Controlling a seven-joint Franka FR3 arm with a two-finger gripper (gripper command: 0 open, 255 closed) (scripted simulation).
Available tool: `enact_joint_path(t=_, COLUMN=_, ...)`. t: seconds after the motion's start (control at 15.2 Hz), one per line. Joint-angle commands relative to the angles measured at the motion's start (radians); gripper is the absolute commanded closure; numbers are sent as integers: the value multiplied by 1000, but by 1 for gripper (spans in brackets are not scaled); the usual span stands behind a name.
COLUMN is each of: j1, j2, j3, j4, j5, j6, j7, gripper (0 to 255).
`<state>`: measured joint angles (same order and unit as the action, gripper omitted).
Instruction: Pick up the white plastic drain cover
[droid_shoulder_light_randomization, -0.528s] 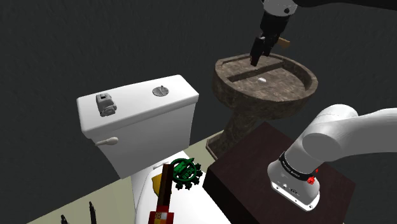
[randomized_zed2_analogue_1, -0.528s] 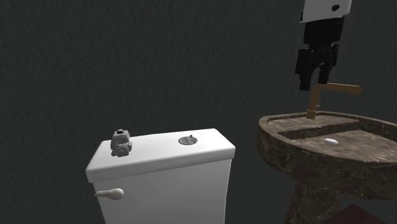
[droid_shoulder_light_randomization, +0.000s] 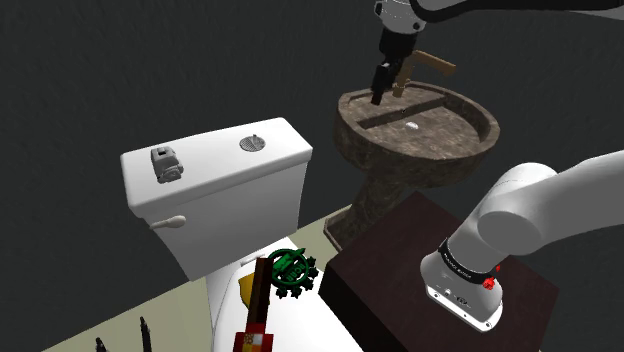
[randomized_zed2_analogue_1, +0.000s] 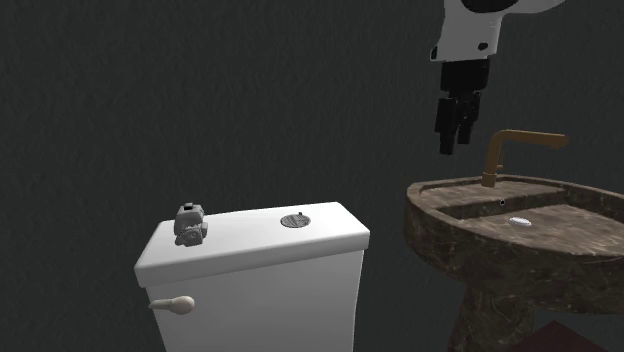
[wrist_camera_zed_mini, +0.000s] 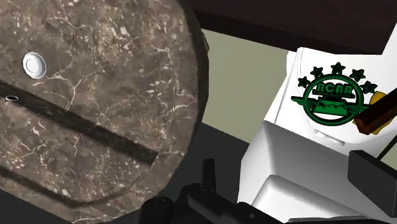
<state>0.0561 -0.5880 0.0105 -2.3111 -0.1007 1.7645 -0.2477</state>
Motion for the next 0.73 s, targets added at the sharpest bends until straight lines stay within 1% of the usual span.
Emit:
enact_joint_path(t=0.0, j1=18, j2=85, j3=-17, j4=40, j5=-1, j6=45, j7=-70, gripper=0)
enact_joint_path(t=0.33, j1=60, j2=274, j3=-42, j4=137, j5=12, j6=131, j7=-233, gripper=0)
enact_joint_path(t=0.66, j1=96, j2=459, j3=-46, j4=257, j5=39, j6=187, j7=-392, gripper=0)
